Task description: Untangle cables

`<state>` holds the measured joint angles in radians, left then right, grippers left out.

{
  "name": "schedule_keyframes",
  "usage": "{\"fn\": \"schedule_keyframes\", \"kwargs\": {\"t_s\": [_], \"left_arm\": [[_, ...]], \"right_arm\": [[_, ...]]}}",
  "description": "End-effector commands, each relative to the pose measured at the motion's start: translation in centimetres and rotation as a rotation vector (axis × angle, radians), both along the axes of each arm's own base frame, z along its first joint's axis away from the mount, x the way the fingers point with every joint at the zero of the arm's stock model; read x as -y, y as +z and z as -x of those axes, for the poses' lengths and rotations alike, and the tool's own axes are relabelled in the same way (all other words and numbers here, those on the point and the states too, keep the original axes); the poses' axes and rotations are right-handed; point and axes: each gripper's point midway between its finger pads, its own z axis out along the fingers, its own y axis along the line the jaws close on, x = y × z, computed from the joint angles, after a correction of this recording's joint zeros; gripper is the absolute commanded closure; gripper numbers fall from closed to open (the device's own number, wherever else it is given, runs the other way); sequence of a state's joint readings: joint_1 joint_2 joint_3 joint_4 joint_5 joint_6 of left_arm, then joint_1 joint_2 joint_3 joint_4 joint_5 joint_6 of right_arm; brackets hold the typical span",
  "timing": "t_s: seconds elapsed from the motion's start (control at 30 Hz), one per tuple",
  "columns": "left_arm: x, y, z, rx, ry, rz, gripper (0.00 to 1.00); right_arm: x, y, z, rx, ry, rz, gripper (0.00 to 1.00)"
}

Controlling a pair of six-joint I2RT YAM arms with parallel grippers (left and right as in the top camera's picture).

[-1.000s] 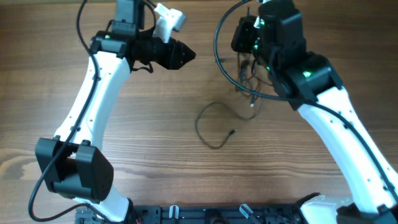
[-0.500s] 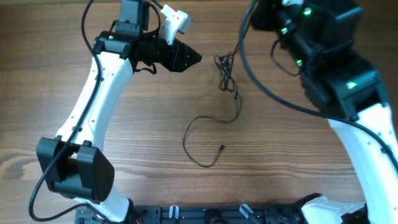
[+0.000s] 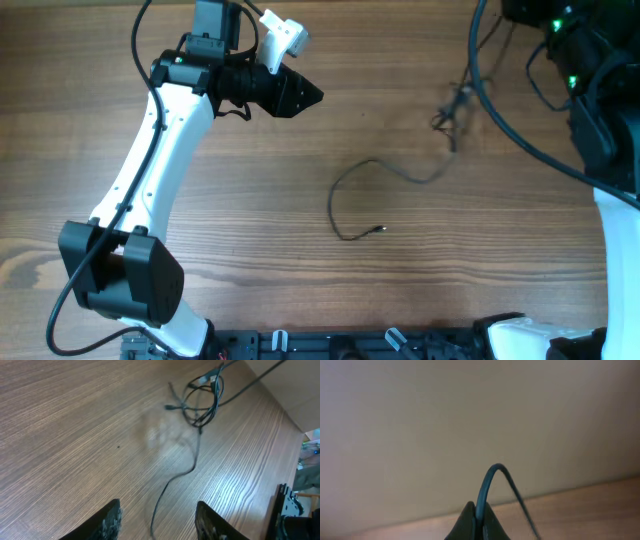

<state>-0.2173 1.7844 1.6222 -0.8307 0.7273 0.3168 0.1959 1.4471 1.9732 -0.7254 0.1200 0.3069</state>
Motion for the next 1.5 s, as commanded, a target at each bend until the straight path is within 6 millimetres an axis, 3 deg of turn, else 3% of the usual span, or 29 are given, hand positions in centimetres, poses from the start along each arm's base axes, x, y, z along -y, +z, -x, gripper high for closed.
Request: {"fn": "schedule_keyframes", "kwargs": {"t_s": [0.0,0.13,0.27,0.47,0.6,0.7,0.8,0.97,1.07,1.17,1.37,1.47], "left_arm": [[0.0,-0.7,-0.1,0.002,-0.009,-0.018,0.51],[0.0,-0.8,-0.1,0.0,-0.009,-0.018,0.51],[-0.4,-1.0,-0.4,0.007,0.005,-0.039,0.51],[-1.4,-1.0,-0.9,0.007,0.033,-0.045,0.53],[-2.0,-1.1,-1.1,0.005,0.048,-0.045,0.53],[-2.3,-1.1,-1.2,0.0,0.053,-0.046,0.53],[-2.3,-1.2,-1.1,-0.005,0.053,-0.048,0.53],[-2.3,-1.2,-1.0,-0.006,0.053,-0.048,0.54],[-2.3,-1.2,-1.0,-0.009,0.053,-0.049,0.53],[-2.3,-1.2,-1.0,-0.009,0.054,-0.049,0.53],[-2.3,-1.2,-1.0,-0.007,0.054,-0.048,0.53],[-2.3,-1.2,-1.0,-0.006,0.051,-0.05,0.53]], "right_arm": [[-5.9,0.3,1.0,0.008,0.338,-0.016,0.96],[-10.0,0.3,1.6,0.009,0.5,-0.059,0.95],[-12.2,1.3,2.5,0.044,0.558,-0.07,0.95],[-13.2,3.9,4.3,0.102,0.62,-0.08,0.95],[-11.5,3.1,3.3,0.071,0.507,-0.064,0.95],[-9.1,1.1,2.0,0.003,0.35,-0.023,0.95],[-8.6,-1.5,0.9,-0.077,0.307,0.032,0.95],[-10.8,-8.6,-1.3,-0.294,0.38,0.064,0.95],[-12.8,-14.2,-2.6,-0.463,0.422,0.046,0.83],[-13.0,-18.2,-3.8,-0.58,0.35,0.03,0.82],[-12.8,-22.6,-4.6,-0.71,0.264,0.001,0.71],[-12.6,-24.0,-4.1,-0.766,0.248,0.0,0.59]]}}
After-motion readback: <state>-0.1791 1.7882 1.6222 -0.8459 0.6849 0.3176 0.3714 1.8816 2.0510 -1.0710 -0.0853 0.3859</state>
